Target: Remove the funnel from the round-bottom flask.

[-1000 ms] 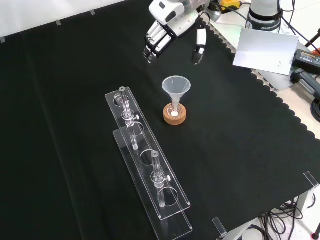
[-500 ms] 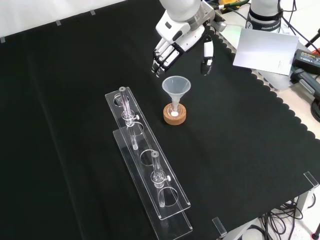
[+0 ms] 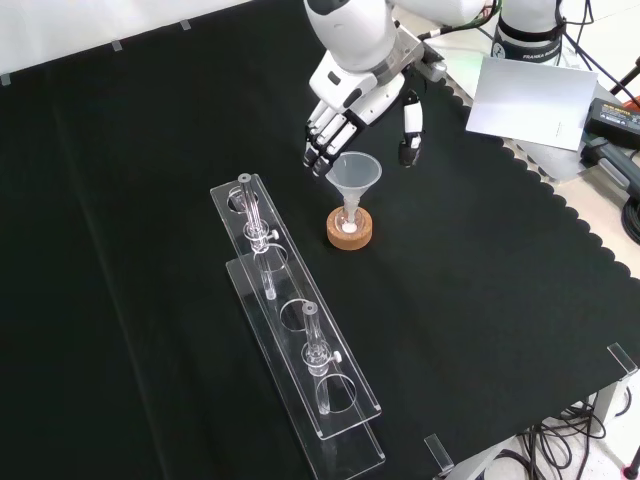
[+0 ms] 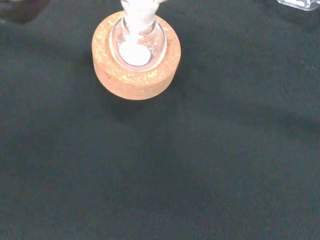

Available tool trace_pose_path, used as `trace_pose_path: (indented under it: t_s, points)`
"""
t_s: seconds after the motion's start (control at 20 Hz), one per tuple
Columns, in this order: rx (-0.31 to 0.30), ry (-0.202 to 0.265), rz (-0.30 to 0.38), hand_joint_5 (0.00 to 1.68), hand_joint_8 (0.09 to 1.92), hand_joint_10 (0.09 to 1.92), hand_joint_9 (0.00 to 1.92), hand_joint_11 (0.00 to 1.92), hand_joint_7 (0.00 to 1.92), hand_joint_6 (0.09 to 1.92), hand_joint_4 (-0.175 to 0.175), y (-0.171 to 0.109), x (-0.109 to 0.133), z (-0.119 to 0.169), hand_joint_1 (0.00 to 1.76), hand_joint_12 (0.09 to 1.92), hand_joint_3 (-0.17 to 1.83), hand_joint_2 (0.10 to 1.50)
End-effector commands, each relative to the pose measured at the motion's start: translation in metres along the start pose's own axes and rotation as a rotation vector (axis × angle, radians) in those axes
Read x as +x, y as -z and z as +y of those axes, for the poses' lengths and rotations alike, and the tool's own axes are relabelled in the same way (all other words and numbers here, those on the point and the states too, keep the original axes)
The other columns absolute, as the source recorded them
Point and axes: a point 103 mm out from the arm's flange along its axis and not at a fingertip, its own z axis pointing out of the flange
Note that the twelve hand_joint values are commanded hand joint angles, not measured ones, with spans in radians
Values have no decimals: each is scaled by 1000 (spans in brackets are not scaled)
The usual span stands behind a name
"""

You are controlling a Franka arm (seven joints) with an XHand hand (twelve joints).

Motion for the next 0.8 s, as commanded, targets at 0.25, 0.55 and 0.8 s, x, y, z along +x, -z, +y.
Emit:
trace_pose_path:
  t_s: [0.25, 0.55, 0.8]
  points:
    - [5, 14, -17, 0, 229, 823, 60, 295, 0, 87, -2, -15, -4, 25, 636, 1448, 228, 688]
    - [-4, 22, -29, 6, 416, 806, 139, 339, 0, 87, -2, -22, -1, 32, 665, 1433, 228, 701]
    - [-31, 24, -56, 123, 609, 741, 266, 376, 46, 87, -3, -24, 1, 36, 726, 1410, 276, 713]
